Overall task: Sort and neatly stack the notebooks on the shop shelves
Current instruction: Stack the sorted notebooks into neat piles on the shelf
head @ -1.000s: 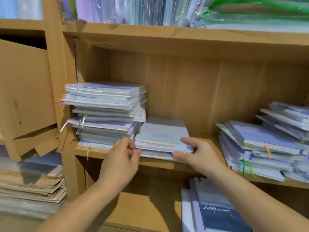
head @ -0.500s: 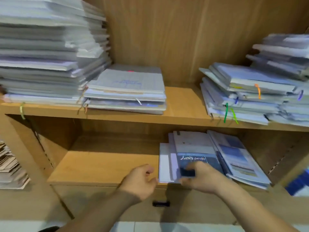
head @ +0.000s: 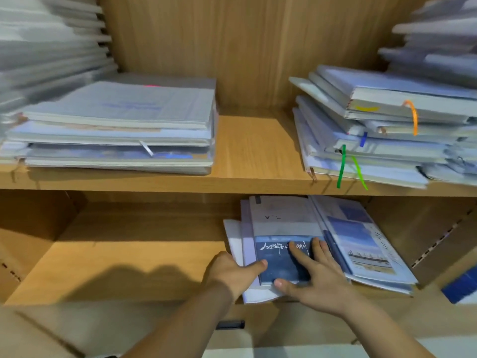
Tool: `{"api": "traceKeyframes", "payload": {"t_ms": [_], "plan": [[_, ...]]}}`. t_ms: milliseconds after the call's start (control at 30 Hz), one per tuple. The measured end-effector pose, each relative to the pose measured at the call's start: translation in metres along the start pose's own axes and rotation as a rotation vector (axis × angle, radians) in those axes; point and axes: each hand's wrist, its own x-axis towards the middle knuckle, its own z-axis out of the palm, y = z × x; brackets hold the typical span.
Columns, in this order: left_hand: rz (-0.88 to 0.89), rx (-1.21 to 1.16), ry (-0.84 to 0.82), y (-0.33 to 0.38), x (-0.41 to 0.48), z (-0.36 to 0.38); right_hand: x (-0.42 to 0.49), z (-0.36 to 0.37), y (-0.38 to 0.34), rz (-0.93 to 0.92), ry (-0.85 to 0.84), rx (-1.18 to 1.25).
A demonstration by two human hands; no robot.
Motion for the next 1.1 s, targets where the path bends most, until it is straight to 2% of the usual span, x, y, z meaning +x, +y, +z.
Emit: {"api": "traceKeyframes", "payload": {"t_ms": [133, 233, 300, 400, 500, 600, 667, 733, 767, 867, 1000, 1100], "plan": [[0.051, -0.138, -0.011, 0.007, -0.007, 0.008, -0.002, 0.002, 0.005, -0.070, 0.023, 0.087], [0.009, -0.251, -0.058, 0.010, -0.009, 0.012, -0.005, -0.003, 0.005, -0.102, 0.038, 0.213], [-0.024, -0.342, -0.101, 0.015, -0.008, 0.006, -0.007, -0.006, 0.003, -0.105, 0.112, 0.299], [-0.052, -0.344, -0.078, 0.012, -0.006, -0.019, -0.004, -0.006, 0.004, -0.096, 0.186, 0.209], [-0.030, -0.195, 0.059, -0.007, -0.005, -0.063, -0.005, -0.003, -0.003, -0.087, 0.112, 0.081], [0.013, -0.030, 0.032, -0.031, -0.006, -0.106, -0.004, 0.008, -0.027, -0.130, 0.066, 0.063], [0.082, 0.183, 0.023, -0.044, -0.012, -0.128, -0.003, 0.018, -0.045, -0.178, 0.023, 0.074], [0.169, 0.502, 0.151, -0.049, -0.015, -0.138, -0.002, 0.027, -0.057, -0.181, -0.004, 0.079], [0.226, 0.555, 0.196, -0.048, -0.015, -0.139, -0.001, 0.029, -0.061, -0.163, 0.005, 0.083], [0.254, 0.413, 0.086, -0.047, -0.012, -0.131, 0.004, 0.031, -0.066, -0.127, 0.043, 0.101], [0.063, 0.111, -0.001, -0.045, 0.002, -0.118, 0.007, 0.033, -0.067, -0.110, 0.040, 0.156], [0.129, -0.161, -0.169, -0.038, 0.006, -0.107, 0.012, 0.032, -0.063, -0.091, 0.076, 0.155]]}}
